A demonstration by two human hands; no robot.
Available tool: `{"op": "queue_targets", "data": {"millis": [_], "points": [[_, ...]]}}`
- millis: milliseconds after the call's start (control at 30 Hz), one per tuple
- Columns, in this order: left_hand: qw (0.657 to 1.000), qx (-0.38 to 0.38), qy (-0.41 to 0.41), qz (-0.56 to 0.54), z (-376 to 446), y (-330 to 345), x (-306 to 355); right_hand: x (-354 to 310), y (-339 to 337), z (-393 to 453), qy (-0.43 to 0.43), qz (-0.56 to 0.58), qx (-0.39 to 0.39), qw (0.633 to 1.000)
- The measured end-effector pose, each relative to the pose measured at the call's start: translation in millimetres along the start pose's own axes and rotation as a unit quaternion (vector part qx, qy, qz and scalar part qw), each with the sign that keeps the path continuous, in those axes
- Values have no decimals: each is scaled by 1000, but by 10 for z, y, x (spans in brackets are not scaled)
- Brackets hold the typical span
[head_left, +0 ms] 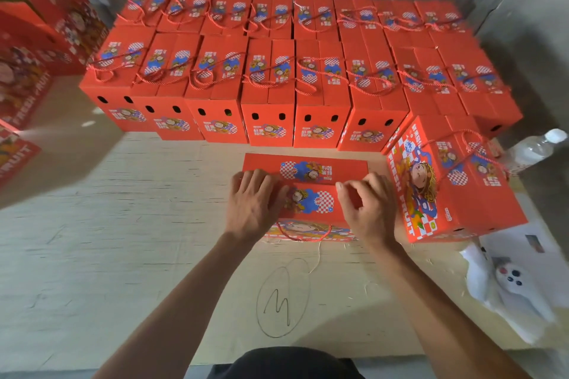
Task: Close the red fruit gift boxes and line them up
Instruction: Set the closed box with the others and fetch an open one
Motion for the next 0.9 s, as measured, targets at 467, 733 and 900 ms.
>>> {"op": "queue_targets", "data": {"millis": [467,733,900], "points": [[999,-23,-34,-35,140,12,-34,32,121,145,-19,19,-52,998],[969,-80,-186,-141,154,128,-303,175,287,59,90,102,-145,980],[808,-118,-445,-368,-35,300,-598,432,394,-268,395,294,-144,858]]}}
Point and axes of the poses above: each hand's wrist, its own z-axis towards the middle knuckle, its own y-axis out of the palm, x = y × z, the point moved 8 cm from there along z, towards the middle knuckle, and after that the axes turned 3 degrees about -z, right-handed, at the moved point
